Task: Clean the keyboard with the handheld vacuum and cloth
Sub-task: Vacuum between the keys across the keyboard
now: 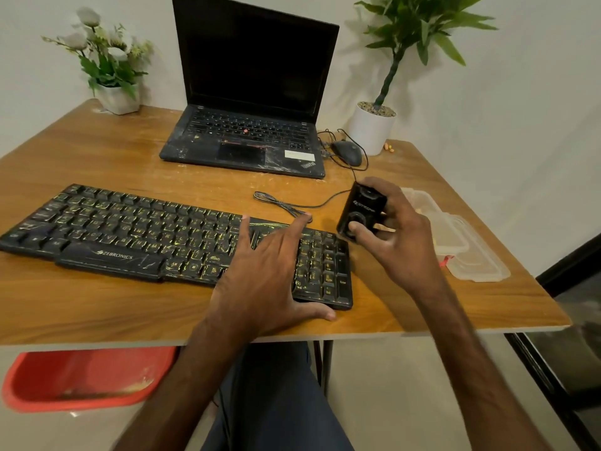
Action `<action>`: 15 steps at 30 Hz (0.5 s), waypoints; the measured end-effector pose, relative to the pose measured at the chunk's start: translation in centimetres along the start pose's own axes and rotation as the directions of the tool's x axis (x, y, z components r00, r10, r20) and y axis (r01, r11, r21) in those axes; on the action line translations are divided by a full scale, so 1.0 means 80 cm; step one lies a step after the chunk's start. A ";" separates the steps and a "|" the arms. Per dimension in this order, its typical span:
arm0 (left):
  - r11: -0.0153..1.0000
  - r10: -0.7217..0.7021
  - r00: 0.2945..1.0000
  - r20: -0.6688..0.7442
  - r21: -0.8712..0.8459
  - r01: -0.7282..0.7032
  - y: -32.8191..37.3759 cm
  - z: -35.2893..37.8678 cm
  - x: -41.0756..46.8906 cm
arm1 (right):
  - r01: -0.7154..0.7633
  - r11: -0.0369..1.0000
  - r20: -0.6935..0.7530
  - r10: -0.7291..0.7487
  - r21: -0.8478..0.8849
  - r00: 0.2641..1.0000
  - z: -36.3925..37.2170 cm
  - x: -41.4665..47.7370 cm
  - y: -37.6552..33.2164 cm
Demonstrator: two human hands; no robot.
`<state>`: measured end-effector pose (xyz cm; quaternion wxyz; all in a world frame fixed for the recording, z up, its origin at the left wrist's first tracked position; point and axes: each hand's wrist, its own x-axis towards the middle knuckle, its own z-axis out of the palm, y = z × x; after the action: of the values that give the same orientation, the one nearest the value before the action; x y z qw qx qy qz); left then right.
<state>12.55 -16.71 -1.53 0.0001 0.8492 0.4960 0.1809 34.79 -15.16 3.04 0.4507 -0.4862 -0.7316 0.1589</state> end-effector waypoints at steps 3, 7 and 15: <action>1.000 0.000 1.000 0.011 -0.013 0.000 0.001 -0.001 0.000 | 0.042 0.998 0.077 -0.037 -0.055 0.996 0.019 0.006 0.000; 1.000 -0.008 1.000 0.005 -0.001 0.008 0.001 -0.001 -0.001 | 0.043 0.972 0.002 -0.044 -0.229 0.999 0.014 0.022 0.010; 0.996 -0.065 0.994 -0.082 0.058 0.070 -0.013 -0.005 -0.011 | 0.050 0.994 0.177 -0.067 0.097 0.982 0.046 0.032 -0.011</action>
<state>11.15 -17.03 -1.60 -0.0396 0.8237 0.5293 0.1997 30.95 -12.65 2.93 0.4093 -0.4267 -0.7752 0.2225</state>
